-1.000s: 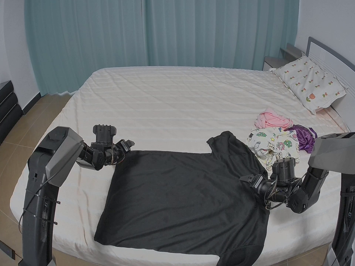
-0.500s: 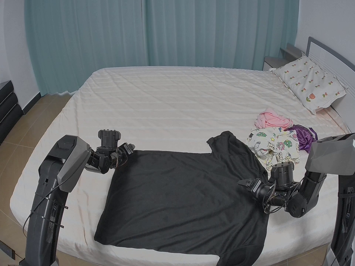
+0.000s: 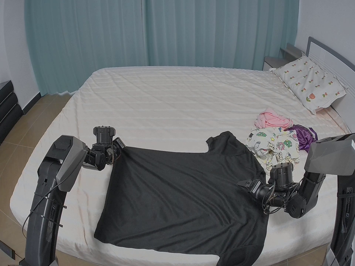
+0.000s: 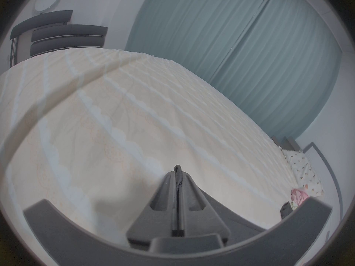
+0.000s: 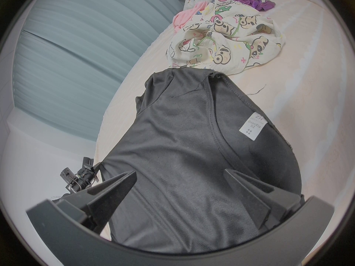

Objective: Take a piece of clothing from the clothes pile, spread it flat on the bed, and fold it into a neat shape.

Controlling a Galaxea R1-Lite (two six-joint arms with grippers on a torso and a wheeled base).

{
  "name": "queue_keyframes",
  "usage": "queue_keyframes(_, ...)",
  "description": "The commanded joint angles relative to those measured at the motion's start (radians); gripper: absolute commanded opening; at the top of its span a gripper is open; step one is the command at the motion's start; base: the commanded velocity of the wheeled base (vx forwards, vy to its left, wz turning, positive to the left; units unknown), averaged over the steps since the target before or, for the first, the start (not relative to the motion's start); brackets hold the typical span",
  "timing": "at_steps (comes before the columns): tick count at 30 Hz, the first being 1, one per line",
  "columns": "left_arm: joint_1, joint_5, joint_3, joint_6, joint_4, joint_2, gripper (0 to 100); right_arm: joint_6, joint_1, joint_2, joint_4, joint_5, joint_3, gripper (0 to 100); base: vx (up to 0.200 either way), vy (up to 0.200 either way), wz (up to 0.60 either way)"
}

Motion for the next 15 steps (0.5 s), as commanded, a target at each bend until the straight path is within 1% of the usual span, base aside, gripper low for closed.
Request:
queue_keyframes(1,0.024,0.005,-0.022,-0.008,0.003,-0.002,0,0.000,0.000,0.002,0.000,0.001,-0.002,100,0.000,0.000,0.00)
queue_keyframes(10,0.030,0.003,-0.022,-0.009,0.009,-0.002,0,0.002,0.000,0.008,-0.002,0.001,-0.003,100,0.000,0.000,0.00)
queue_keyframes(11,0.028,0.003,-0.022,-0.009,0.007,-0.002,100,0.002,0.000,0.008,-0.002,0.001,-0.003,100,0.000,0.000,0.00)
queue_keyframes(15,0.030,0.001,-0.002,-0.023,0.004,-0.014,100,0.005,-0.001,0.005,-0.010,0.002,0.001,100,0.000,0.000,0.00)
